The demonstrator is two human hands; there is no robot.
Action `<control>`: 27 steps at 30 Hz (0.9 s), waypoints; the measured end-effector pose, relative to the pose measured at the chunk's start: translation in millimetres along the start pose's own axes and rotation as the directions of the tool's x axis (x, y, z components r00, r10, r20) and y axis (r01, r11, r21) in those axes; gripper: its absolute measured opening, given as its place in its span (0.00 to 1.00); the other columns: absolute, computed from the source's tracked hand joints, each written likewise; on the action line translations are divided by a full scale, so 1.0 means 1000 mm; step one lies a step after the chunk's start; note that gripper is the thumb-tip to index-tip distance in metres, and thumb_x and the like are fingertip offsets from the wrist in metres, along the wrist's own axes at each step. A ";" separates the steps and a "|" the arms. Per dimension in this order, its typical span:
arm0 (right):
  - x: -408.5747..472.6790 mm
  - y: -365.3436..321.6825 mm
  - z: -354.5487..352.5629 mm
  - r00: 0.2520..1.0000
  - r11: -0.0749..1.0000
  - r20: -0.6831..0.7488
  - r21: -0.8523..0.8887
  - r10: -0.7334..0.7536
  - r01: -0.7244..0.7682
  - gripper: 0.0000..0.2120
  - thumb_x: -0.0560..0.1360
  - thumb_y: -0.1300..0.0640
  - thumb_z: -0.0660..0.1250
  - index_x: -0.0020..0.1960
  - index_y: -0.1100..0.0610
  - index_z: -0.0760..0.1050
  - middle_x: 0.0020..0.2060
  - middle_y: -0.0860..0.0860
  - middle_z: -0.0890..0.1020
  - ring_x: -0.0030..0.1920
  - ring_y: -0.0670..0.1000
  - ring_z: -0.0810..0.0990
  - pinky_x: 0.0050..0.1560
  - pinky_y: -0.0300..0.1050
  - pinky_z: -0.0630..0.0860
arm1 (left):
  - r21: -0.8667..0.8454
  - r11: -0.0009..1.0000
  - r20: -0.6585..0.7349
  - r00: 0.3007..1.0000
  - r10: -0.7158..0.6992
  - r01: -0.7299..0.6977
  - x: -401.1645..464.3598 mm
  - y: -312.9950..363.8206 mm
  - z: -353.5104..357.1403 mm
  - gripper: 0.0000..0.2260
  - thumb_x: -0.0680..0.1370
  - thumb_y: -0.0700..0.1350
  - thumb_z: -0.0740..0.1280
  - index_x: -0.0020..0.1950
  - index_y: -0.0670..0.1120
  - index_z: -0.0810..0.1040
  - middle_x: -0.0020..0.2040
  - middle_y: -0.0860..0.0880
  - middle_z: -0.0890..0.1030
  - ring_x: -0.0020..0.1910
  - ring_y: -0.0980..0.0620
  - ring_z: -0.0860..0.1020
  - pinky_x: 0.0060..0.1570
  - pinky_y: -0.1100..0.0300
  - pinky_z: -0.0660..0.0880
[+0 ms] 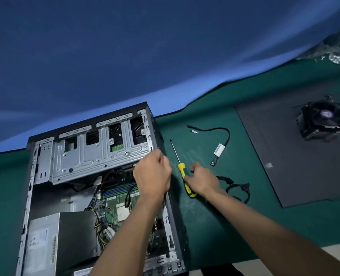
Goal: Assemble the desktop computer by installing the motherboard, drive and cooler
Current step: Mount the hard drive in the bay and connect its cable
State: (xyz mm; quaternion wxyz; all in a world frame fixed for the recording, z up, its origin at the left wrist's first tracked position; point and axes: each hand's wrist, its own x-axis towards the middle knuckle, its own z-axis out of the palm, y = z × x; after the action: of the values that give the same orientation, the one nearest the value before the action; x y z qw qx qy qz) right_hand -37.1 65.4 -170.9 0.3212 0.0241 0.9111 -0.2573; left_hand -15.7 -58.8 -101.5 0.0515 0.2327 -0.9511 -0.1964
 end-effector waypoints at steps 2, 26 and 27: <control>-0.001 0.004 -0.001 0.999 0.999 -0.013 -0.013 -0.042 0.042 0.14 0.77 0.50 0.62 0.58 0.56 0.69 0.49 0.54 0.80 0.49 0.57 0.78 0.41 0.46 0.72 | -0.028 1.000 -0.014 1.000 -0.003 0.003 0.000 -0.001 0.001 0.20 0.73 0.41 0.65 0.27 0.47 0.56 0.22 0.53 0.60 0.25 0.46 0.63 0.29 0.57 0.55; -0.050 0.056 -0.040 0.983 0.984 -0.139 -0.148 -0.120 0.099 0.14 0.78 0.50 0.59 0.36 0.55 0.69 0.34 0.49 0.76 0.37 0.53 0.75 0.36 0.44 0.66 | 0.083 0.995 0.081 0.995 0.055 -0.062 -0.008 0.001 -0.014 0.14 0.75 0.44 0.62 0.32 0.49 0.61 0.28 0.52 0.69 0.27 0.55 0.66 0.26 0.60 0.56; -0.052 0.055 -0.048 0.974 0.987 -0.188 -0.119 -0.129 0.108 0.15 0.78 0.49 0.59 0.35 0.54 0.68 0.32 0.48 0.75 0.36 0.53 0.75 0.35 0.44 0.66 | 0.076 0.997 0.094 0.995 0.026 -0.034 -0.007 0.004 -0.017 0.13 0.75 0.44 0.62 0.32 0.49 0.62 0.28 0.52 0.70 0.27 0.54 0.67 0.26 0.60 0.58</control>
State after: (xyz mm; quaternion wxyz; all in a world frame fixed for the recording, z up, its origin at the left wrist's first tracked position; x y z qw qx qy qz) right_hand -12.0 142.7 -132.6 0.2151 -0.0226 0.9506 -0.2228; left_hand -7.9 -58.1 -84.4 0.0009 0.2108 -0.9628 -0.1692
